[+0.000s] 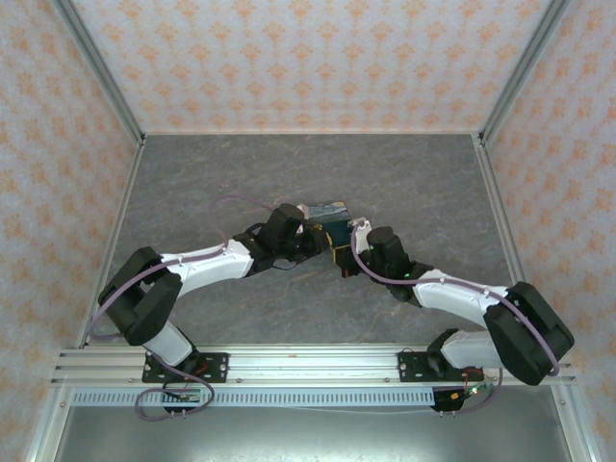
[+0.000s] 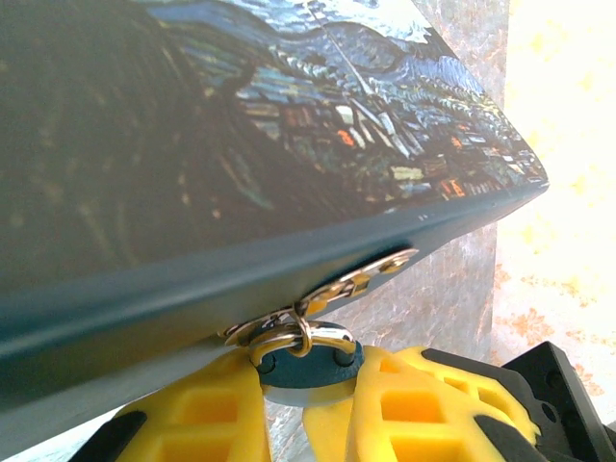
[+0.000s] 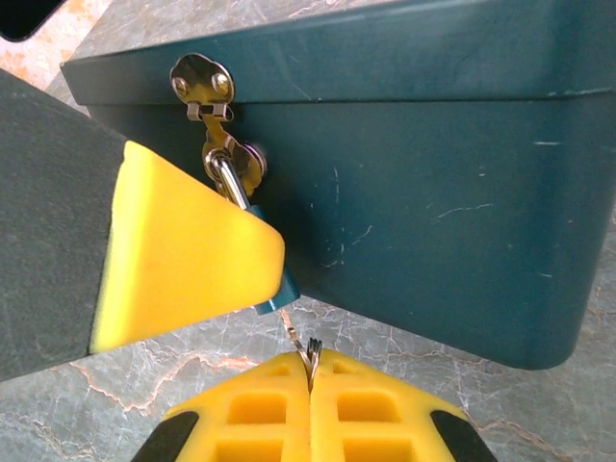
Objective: Unlock the padlock with the key
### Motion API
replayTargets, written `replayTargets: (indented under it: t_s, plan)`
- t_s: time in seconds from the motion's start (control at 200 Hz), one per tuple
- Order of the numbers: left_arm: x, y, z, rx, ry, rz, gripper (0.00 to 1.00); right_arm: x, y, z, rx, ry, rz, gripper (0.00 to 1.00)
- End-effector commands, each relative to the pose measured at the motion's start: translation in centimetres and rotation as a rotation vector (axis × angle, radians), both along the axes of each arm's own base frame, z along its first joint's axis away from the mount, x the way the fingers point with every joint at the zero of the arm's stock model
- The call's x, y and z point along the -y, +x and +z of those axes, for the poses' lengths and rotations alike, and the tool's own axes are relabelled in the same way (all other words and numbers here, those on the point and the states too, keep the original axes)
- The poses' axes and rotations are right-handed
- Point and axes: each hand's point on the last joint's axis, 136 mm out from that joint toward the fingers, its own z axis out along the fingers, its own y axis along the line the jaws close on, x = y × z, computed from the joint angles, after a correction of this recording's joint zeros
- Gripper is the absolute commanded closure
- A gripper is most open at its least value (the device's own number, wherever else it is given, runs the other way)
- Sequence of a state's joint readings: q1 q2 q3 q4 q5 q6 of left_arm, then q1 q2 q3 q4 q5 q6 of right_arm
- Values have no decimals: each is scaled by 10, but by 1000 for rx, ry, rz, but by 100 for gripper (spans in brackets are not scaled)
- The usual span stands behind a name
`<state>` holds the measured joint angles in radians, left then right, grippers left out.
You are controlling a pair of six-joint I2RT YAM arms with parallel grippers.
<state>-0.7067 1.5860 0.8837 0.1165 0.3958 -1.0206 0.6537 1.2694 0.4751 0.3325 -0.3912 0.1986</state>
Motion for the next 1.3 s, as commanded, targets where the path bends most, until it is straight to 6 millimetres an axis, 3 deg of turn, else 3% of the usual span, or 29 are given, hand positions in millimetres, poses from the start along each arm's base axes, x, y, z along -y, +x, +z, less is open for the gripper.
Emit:
replayTargets:
  t_s: [0.0,0.44,0.591,0.671,1.106,1.296]
  plan:
    - [21,-4,11,15,-59,-54,85,-29,21,88,225,213,42,100]
    - [24,-3,11,5,-78,-51,85,-29,27,120,291,319,34,100]
    - [25,-3,10,0,-76,-54,85,-27,28,121,285,334,32,100]
    - [25,-2,5,-6,-67,-53,85,-25,28,111,266,313,25,100]
    - [33,5,-42,-80,-56,-32,85,-9,12,21,50,211,-37,100]
    - [34,5,-51,-91,-61,-25,71,-1,7,0,-15,230,-102,100]
